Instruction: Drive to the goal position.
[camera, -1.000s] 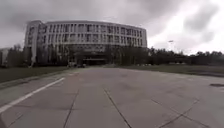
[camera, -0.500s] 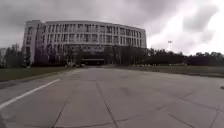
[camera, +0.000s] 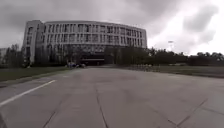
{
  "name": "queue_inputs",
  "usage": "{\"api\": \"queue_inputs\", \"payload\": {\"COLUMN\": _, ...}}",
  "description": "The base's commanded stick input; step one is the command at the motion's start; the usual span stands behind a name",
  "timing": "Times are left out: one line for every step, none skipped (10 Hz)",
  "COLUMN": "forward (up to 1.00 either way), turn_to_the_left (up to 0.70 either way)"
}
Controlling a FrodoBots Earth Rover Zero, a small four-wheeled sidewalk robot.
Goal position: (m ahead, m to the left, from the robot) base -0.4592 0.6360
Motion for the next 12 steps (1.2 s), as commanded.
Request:
{"api": "queue_inputs", "payload": {"forward": 0.00, "turn_to_the_left": -0.76}}
{"api": "queue_inputs", "payload": {"forward": 0.00, "turn_to_the_left": -0.76}}
{"api": "queue_inputs", "payload": {"forward": 0.00, "turn_to_the_left": -0.76}}
{"api": "queue_inputs", "payload": {"forward": 0.00, "turn_to_the_left": -0.76}}
{"api": "queue_inputs", "payload": {"forward": 0.00, "turn_to_the_left": -0.76}}
{"api": "queue_inputs", "payload": {"forward": 0.00, "turn_to_the_left": -0.76}}
{"api": "queue_inputs", "payload": {"forward": 0.00, "turn_to_the_left": -0.76}}
{"api": "queue_inputs", "payload": {"forward": 0.00, "turn_to_the_left": -0.76}}
{"api": "queue_inputs", "payload": {"forward": 0.00, "turn_to_the_left": -0.76}}
{"api": "queue_inputs", "payload": {"forward": 0.00, "turn_to_the_left": -0.76}}
{"api": "queue_inputs", "payload": {"forward": 0.00, "turn_to_the_left": -0.76}}
{"api": "queue_inputs", "payload": {"forward": 0.00, "turn_to_the_left": -0.76}}
